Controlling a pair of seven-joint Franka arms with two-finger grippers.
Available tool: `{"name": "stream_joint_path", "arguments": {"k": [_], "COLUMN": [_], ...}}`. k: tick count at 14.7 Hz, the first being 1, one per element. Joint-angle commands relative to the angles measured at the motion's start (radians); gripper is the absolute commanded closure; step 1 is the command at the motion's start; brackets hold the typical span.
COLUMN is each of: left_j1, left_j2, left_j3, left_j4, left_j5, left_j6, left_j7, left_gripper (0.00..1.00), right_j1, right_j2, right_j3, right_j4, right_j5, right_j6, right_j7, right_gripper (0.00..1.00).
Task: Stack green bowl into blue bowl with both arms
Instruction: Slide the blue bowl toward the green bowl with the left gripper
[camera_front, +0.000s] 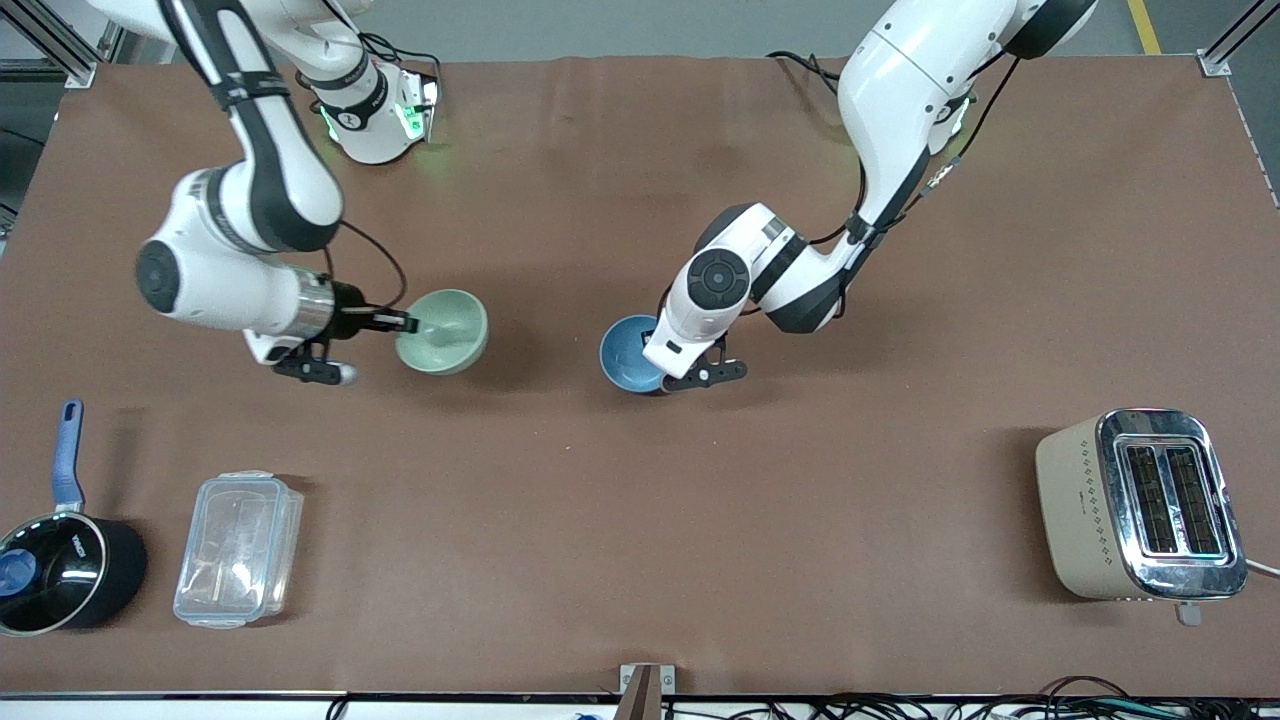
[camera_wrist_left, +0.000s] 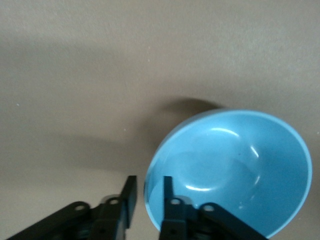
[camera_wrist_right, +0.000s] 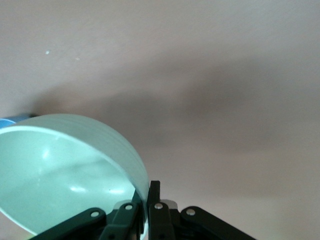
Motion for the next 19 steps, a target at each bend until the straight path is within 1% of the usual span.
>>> {"name": "stream_joint_path", "arguments": {"k": [1, 2, 4, 6, 8, 10, 14, 16, 18, 19], "left_j1": [0.004, 0.021, 0.064, 0.110, 0.171, 0.249, 0.368, 0.421, 0.502, 0.515], "left_j2": [-0.046, -0.087, -0.147, -0.200, -0.262, -0.328, -0.442, -0.490, -0.531, -0.560], "left_j3": [0.043, 0.068, 0.071, 0.070, 0.068, 0.067, 0.065, 0.065, 0.056, 0.069], "left_j4": [0.018, 0.016, 0.036, 0.073, 0.101, 0.113, 0.111, 0.113, 0.108, 0.102], "left_j5": [0.024, 0.053, 0.115, 0.200, 0.246, 0.246, 0.235, 0.232, 0.191, 0.136], "left_j6": [-0.010, -0.022, -0.076, -0.179, -0.283, -0.357, -0.437, -0.440, -0.443, -0.457], "left_j7": [-0.014, -0.008, 0.006, 0.038, 0.148, 0.289, 0.539, 0.656, 0.773, 0.826], "left_gripper": [0.00, 0.00, 0.00, 0.00, 0.00, 0.00, 0.00, 0.00, 0.00, 0.00], "right_j1": [0.165, 0.209, 0.282, 0.338, 0.385, 0.399, 0.405, 0.419, 0.436, 0.442], "right_j2": [0.048, 0.067, 0.119, 0.179, 0.229, 0.263, 0.318, 0.335, 0.349, 0.349], "right_j3": [-0.014, -0.012, -0.012, -0.012, -0.012, -0.012, -0.012, -0.012, -0.012, -0.011], "right_j4": [0.021, 0.032, 0.090, 0.173, 0.239, 0.273, 0.316, 0.320, 0.320, 0.320], "right_j5": [0.027, 0.027, 0.028, 0.031, 0.030, 0.031, 0.031, 0.031, 0.031, 0.033], "right_j6": [0.094, 0.130, 0.152, 0.153, 0.155, 0.155, 0.161, 0.194, 0.201, 0.199], "right_j7": [0.220, 0.289, 0.411, 0.546, 0.642, 0.657, 0.655, 0.655, 0.657, 0.657], "right_gripper": [0.97, 0.97, 0.97, 0.97, 0.96, 0.95, 0.95, 0.95, 0.95, 0.93]}}
